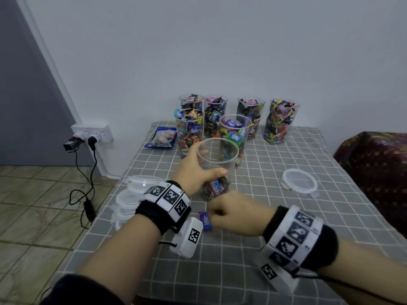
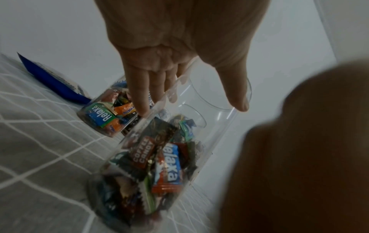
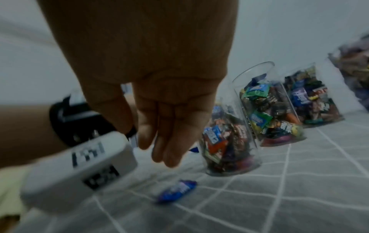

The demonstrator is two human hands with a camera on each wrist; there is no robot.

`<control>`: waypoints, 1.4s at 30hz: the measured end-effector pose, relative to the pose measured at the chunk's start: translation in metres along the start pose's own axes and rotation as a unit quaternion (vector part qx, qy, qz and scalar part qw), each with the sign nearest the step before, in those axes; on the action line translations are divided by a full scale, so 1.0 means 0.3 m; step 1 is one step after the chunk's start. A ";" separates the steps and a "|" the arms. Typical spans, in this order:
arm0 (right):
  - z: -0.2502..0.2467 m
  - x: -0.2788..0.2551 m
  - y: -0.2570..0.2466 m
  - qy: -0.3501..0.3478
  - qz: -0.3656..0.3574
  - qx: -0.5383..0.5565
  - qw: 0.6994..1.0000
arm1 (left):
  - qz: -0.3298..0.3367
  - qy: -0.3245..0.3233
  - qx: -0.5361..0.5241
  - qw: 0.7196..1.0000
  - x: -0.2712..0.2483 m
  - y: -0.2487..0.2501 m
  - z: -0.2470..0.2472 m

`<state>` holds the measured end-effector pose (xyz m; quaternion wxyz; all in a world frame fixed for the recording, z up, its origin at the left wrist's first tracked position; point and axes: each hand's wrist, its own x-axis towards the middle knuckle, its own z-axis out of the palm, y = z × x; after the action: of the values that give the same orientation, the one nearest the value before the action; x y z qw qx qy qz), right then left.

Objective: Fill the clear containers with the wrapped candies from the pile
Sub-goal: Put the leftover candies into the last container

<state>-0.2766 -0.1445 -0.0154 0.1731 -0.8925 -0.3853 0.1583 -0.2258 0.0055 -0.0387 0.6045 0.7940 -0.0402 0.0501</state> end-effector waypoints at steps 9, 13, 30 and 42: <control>0.070 0.092 -0.008 -0.140 -0.003 -0.235 0.962 | -0.006 -0.001 -0.001 1.000 -0.009 0.000 -0.002; 0.084 0.077 -0.007 -0.113 -0.009 -0.238 0.965 | -0.004 -0.001 -0.001 1.000 -0.013 0.005 0.001; -0.285 -0.057 -0.072 0.270 -0.040 -0.084 0.958 | 0.008 -0.011 -0.052 0.999 -0.019 -0.005 0.013; -0.217 0.055 0.030 0.351 0.030 0.035 0.935 | 0.007 -0.006 -0.042 0.999 -0.029 0.007 0.009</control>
<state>-0.2332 -0.1502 0.0362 0.3234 -0.8958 -0.2670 -0.1470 -0.2346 0.0025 -0.0386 0.6364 0.7681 -0.0513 0.0482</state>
